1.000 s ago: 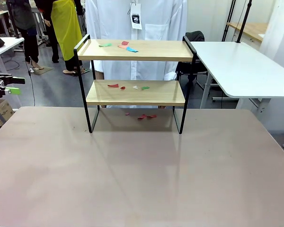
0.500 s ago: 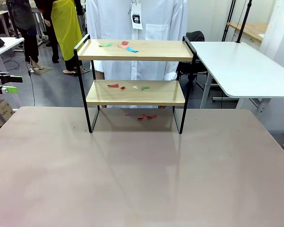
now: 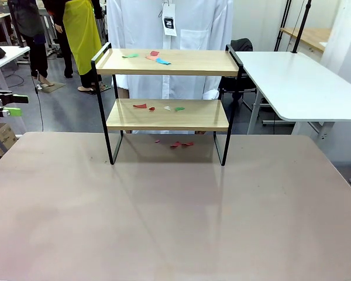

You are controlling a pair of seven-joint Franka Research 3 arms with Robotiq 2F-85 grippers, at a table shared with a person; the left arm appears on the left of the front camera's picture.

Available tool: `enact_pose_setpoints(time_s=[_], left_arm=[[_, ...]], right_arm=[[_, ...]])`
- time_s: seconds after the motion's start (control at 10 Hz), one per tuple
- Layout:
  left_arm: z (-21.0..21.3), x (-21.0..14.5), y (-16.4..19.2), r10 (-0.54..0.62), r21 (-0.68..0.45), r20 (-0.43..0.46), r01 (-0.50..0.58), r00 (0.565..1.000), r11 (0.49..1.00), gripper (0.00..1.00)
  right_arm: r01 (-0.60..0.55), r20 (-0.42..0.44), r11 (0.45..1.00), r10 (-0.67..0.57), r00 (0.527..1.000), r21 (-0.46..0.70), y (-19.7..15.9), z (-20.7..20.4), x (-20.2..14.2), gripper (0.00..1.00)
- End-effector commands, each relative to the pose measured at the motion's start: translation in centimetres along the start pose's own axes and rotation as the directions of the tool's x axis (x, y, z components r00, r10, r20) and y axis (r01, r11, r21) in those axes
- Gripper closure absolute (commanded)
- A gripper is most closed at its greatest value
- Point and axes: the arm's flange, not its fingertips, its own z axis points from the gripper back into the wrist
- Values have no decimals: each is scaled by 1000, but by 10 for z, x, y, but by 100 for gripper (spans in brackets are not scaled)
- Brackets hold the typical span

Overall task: Clean the shelf.
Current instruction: Pick up the Duster handed by the human.

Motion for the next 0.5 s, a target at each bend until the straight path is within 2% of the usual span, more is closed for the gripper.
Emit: enact_pose_setpoints(time_s=[0.0, 0.4], left_arm=[[0, 1, 0, -1, 0, 0, 1, 1000, 1000, 0], [0, 1, 0, -1, 0, 0, 1, 1000, 1000, 0]], right_arm=[[0, -1, 1000, 0, 1000, -5, -1, 0, 0, 0], [0, -1, 1000, 0, 1000, -5, -1, 0, 0, 0]])
